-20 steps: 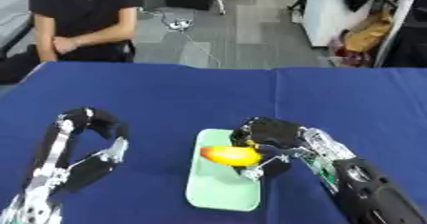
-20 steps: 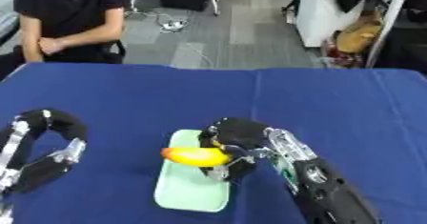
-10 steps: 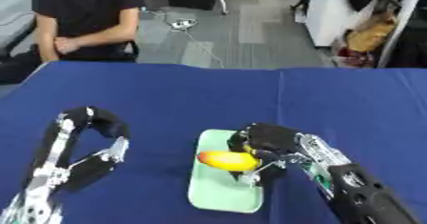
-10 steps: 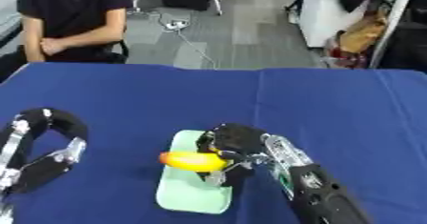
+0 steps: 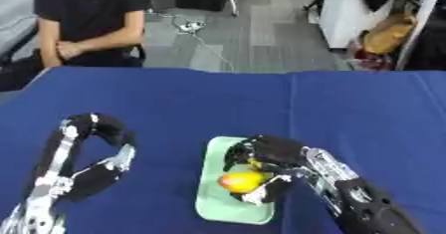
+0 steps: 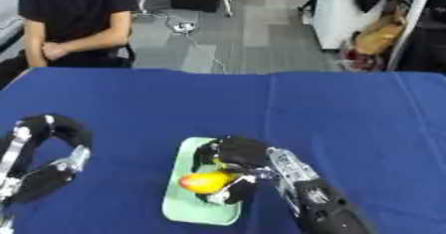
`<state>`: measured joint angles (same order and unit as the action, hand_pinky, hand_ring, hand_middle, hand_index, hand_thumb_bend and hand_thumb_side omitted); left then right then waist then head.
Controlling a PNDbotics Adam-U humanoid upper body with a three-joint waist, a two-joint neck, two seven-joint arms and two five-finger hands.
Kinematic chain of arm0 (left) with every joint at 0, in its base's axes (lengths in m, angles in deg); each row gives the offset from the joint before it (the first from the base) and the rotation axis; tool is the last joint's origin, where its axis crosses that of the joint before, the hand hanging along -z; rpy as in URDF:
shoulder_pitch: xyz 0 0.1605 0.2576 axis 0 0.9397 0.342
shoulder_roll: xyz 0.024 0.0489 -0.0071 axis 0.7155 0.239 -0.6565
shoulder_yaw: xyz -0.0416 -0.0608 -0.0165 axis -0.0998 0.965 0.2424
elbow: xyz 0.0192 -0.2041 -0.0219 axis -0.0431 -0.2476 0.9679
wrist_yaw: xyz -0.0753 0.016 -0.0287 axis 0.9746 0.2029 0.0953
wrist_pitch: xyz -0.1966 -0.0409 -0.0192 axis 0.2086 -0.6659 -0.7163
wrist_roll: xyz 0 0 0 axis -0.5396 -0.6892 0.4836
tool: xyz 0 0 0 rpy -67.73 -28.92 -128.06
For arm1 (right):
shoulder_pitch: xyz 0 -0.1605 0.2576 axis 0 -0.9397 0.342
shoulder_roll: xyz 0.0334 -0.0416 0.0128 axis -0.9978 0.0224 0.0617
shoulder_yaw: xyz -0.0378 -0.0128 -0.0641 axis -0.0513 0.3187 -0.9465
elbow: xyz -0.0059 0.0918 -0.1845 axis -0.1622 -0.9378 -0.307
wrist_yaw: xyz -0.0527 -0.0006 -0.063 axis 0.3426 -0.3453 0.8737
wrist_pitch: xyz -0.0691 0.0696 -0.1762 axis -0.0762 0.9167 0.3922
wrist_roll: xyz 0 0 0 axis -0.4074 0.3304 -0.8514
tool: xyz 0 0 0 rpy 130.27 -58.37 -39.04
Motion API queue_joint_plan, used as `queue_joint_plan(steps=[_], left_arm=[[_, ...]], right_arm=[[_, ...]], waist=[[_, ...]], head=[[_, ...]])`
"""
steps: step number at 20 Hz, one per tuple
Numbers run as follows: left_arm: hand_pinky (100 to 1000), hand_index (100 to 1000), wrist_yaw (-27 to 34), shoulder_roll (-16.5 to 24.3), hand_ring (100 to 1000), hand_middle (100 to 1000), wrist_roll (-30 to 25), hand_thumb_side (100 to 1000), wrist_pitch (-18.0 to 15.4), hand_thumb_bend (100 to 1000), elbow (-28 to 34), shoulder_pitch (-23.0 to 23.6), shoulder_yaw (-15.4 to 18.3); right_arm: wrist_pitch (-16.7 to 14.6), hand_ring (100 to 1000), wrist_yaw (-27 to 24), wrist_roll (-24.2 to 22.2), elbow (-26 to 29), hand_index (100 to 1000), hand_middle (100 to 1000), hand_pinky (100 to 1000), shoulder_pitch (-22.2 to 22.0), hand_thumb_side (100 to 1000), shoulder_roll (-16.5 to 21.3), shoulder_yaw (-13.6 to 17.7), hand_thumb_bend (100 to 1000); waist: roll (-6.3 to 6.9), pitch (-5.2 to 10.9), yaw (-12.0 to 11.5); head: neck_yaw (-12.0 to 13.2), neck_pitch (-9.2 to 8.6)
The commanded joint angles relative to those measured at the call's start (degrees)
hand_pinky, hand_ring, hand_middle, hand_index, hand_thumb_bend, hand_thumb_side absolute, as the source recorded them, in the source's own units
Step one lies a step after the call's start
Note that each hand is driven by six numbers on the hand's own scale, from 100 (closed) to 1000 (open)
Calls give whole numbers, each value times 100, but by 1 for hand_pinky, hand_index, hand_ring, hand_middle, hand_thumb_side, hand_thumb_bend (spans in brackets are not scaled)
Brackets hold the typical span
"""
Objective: Pick up objects on the table and place them in the box.
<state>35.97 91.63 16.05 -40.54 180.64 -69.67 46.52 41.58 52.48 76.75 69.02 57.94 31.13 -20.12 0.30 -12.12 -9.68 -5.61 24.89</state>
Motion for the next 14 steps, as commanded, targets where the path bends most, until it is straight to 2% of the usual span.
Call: queue_joint_plan(steps=[1, 14], left_arm=[[660, 596, 45, 35, 462, 459, -5, 340, -9, 100, 127, -76, -1], [660, 597, 47, 36, 462, 459, -7, 337, -7, 100, 121, -56, -3]], right_arm=[[12, 782, 0, -40, 73, 796, 786, 652, 75, 814, 15, 36, 447], [57, 785, -132, -154, 149, 808, 798, 652, 77, 845, 11, 10, 474]], waist=[[29, 82, -8], [48, 114, 15]], head=[[-100, -52], [-88, -37]])
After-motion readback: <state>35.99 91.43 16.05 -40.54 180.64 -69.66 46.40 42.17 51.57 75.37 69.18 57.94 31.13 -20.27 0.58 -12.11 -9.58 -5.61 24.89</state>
